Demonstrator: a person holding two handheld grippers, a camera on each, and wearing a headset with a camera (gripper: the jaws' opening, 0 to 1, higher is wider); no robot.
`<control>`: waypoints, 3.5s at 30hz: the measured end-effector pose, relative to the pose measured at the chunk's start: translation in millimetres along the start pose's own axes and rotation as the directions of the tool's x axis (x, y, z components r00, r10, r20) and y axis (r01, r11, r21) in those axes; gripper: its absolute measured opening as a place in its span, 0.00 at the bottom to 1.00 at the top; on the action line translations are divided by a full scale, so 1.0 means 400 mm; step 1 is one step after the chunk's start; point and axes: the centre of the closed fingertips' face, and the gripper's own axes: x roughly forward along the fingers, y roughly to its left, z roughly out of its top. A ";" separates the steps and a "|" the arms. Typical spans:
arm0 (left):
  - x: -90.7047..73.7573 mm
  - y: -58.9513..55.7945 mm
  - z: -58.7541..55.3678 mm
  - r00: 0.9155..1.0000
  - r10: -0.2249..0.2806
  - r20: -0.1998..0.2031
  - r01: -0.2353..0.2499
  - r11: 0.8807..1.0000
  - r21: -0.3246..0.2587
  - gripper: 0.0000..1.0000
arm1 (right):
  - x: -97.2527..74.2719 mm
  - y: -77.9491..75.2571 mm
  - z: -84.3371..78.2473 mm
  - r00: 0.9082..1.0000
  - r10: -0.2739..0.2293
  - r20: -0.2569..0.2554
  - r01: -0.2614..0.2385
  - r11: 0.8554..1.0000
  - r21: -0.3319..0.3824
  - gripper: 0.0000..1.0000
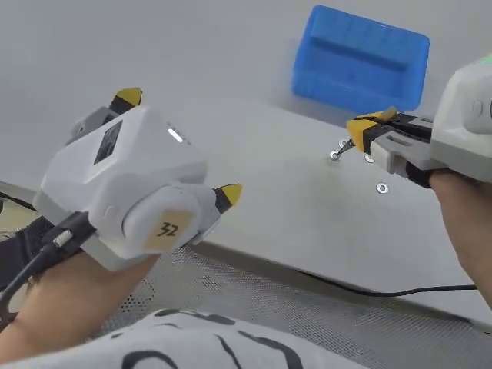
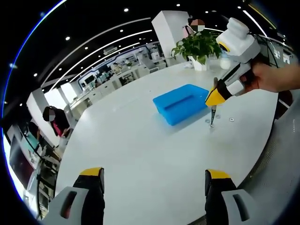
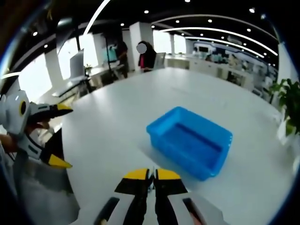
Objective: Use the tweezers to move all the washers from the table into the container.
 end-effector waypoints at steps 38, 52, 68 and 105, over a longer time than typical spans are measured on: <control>0.002 -0.007 0.000 1.000 -0.013 -0.002 0.013 1.000 0.014 0.90 | -0.012 -0.032 0.203 0.990 0.000 0.140 0.005 0.999 -0.037 0.00; 0.000 -0.008 -0.002 1.000 -0.014 -0.008 0.015 1.000 0.014 0.89 | 0.028 -0.088 0.247 0.985 -0.049 0.163 0.059 0.997 -0.056 0.00; 0.002 -0.009 -0.004 1.000 -0.017 -0.012 0.018 1.000 0.019 0.89 | 0.153 -0.148 0.171 0.997 -0.065 0.047 0.067 0.997 -0.039 0.01; 0.002 -0.009 -0.001 1.000 -0.010 -0.006 0.010 1.000 0.021 0.89 | 0.115 -0.128 0.189 0.993 -0.041 0.110 0.039 0.999 0.023 0.03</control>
